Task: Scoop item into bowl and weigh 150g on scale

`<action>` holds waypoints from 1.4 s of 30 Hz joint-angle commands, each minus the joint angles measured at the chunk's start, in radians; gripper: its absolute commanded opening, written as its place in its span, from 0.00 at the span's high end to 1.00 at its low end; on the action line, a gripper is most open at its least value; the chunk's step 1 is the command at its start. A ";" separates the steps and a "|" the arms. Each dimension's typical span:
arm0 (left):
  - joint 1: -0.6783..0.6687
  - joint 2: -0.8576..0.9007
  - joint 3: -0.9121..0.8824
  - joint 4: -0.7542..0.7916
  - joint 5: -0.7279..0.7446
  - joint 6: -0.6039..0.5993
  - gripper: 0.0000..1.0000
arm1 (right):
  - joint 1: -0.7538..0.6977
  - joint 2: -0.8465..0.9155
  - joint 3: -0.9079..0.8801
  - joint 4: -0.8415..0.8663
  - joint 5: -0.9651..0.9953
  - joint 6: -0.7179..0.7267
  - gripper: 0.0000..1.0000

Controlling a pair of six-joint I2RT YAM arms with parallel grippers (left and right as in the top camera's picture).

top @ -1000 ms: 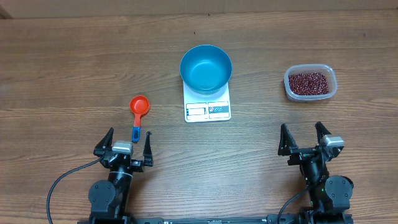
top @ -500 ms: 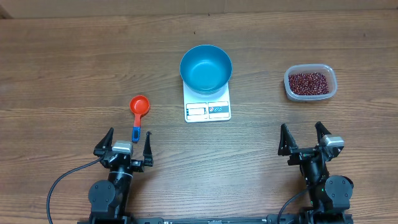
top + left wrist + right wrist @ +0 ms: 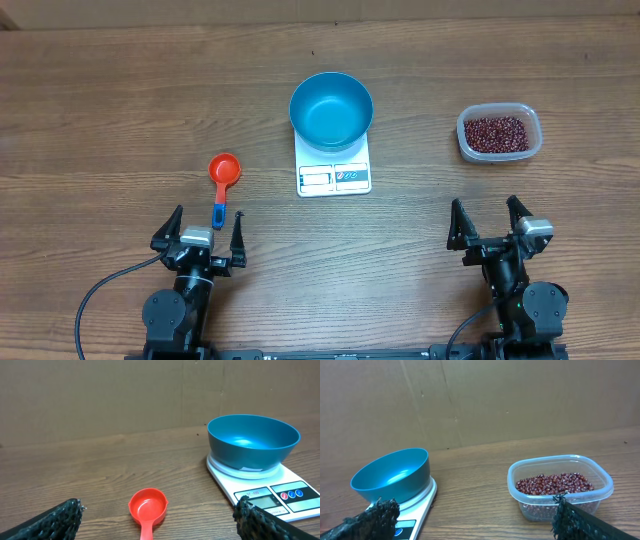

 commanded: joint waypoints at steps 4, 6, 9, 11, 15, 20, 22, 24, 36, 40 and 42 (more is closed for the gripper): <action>0.006 -0.007 -0.004 -0.002 -0.011 0.016 0.01 | 0.006 -0.003 -0.010 0.006 -0.004 0.011 0.00; 0.006 -0.007 -0.004 -0.002 -0.011 0.016 0.00 | 0.006 -0.003 -0.010 0.006 -0.004 0.011 0.00; 0.006 -0.007 -0.004 -0.002 -0.011 0.016 0.00 | 0.006 -0.003 -0.010 0.006 -0.004 0.011 0.00; 0.006 -0.007 -0.004 -0.002 -0.011 0.016 0.00 | 0.006 -0.003 -0.010 0.006 -0.004 0.011 0.00; 0.006 -0.007 -0.004 -0.002 -0.011 0.016 0.00 | 0.006 -0.003 -0.010 0.006 -0.004 0.011 0.00; 0.006 -0.007 -0.004 -0.002 -0.011 0.016 0.00 | 0.006 -0.003 -0.010 0.006 -0.004 0.011 0.00; 0.006 -0.007 -0.004 -0.002 -0.011 0.016 0.00 | 0.006 -0.003 -0.010 0.006 -0.004 0.011 0.00; 0.006 -0.007 -0.004 -0.002 -0.011 0.016 0.00 | 0.006 -0.003 -0.010 0.006 -0.004 0.011 0.00; 0.006 -0.007 -0.004 -0.002 -0.011 0.016 0.00 | 0.006 -0.003 -0.010 0.006 -0.004 0.011 0.00; 0.006 -0.007 -0.004 -0.002 -0.011 0.016 0.01 | 0.006 -0.003 -0.010 0.006 -0.004 0.011 0.00; 0.006 -0.007 -0.004 -0.001 -0.028 0.020 0.00 | 0.006 -0.003 -0.010 0.006 -0.004 0.011 0.00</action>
